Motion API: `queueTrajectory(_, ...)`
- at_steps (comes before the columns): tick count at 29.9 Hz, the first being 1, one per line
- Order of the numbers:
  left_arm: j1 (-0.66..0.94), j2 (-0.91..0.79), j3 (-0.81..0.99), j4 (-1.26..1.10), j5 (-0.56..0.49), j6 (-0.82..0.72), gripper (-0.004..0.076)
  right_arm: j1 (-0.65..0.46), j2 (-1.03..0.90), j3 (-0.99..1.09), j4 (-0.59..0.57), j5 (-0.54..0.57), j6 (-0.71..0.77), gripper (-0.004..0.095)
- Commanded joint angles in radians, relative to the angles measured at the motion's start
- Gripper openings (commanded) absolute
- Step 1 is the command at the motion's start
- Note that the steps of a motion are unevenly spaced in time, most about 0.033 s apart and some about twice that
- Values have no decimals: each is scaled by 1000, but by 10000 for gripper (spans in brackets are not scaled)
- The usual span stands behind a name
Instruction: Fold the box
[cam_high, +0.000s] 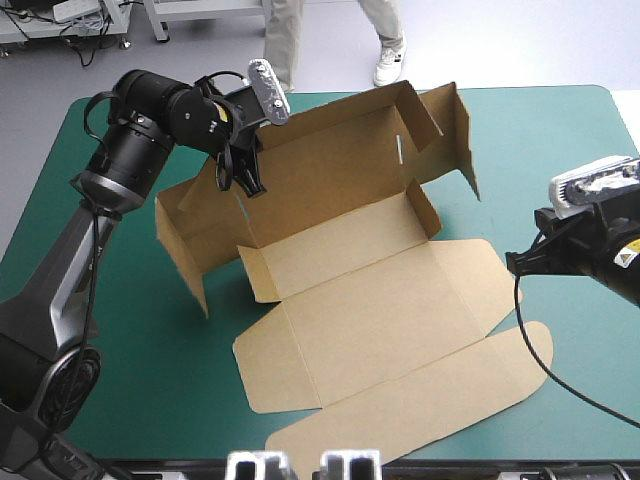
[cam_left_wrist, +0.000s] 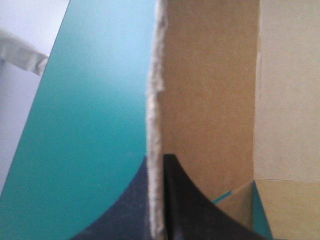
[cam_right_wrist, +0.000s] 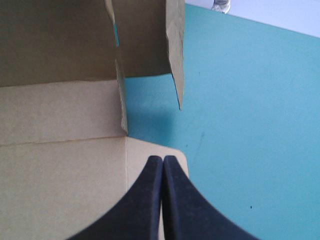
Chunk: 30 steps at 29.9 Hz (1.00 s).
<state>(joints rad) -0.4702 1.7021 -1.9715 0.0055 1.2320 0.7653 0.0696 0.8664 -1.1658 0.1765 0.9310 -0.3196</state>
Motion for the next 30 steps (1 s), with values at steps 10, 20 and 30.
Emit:
queueTrajectory(10,-83,-46,-31,2,-90,190,-10,-7,18,-53,-57,-72,87,-20)
queueTrajectory(20,-83,-97,193,-103,-266,457,-10,-7,83,-144,-71,-54,89,-20)
queueTrajectory(30,-83,-165,421,-94,-600,456,-10,-7,292,-275,-58,-36,91,-20)
